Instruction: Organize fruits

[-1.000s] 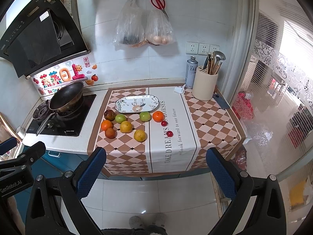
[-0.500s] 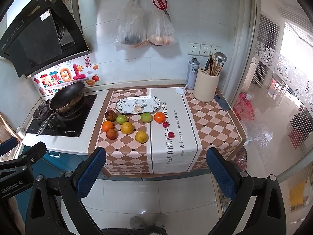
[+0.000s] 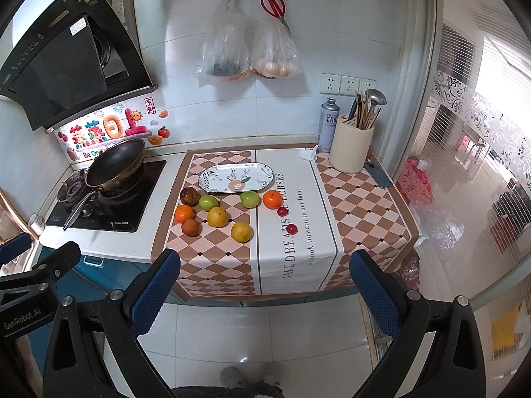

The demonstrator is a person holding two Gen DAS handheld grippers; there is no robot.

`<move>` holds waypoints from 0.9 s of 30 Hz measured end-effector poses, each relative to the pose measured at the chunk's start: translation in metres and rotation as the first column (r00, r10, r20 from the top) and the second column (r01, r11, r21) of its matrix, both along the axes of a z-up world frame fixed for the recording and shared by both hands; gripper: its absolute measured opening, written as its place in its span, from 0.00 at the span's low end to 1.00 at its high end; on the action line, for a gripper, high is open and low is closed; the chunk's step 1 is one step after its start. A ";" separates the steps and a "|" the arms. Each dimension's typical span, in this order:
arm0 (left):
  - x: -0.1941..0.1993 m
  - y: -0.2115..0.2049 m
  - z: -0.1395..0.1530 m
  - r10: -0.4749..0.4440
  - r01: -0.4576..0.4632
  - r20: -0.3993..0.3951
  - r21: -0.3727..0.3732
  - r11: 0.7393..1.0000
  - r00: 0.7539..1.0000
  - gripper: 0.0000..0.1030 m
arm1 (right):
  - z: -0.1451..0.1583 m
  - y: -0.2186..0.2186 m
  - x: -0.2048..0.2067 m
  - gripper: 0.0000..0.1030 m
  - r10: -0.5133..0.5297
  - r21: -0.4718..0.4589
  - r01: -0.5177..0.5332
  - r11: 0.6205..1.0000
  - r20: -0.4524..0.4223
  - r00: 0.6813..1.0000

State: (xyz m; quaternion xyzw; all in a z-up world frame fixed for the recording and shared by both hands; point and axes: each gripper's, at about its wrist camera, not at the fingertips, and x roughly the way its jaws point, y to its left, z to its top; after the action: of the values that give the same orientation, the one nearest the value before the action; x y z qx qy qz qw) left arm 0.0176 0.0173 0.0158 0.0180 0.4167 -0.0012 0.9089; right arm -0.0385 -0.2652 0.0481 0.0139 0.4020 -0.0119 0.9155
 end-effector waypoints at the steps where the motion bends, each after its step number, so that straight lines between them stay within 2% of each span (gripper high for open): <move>1: -0.001 -0.001 0.000 0.001 -0.001 0.000 -0.001 1.000 1.000 1.00 | 0.001 0.002 0.001 1.00 0.000 0.001 0.000 1.000 0.001 1.000; 20: 0.005 0.002 0.002 -0.002 0.002 0.006 -0.005 1.000 1.000 1.00 | 0.004 0.006 0.001 1.00 0.000 0.001 0.000 1.000 0.008 1.000; 27: 0.001 -0.010 0.010 0.000 0.000 0.018 0.001 1.000 1.000 1.00 | 0.012 0.013 0.005 1.00 0.004 0.008 -0.005 1.000 0.007 1.000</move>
State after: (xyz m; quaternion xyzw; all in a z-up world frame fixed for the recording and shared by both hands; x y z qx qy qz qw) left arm 0.0189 0.0074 0.0260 0.0186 0.4084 -0.0009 0.9126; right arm -0.0332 -0.2520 0.0599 0.0169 0.3988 -0.0081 0.9168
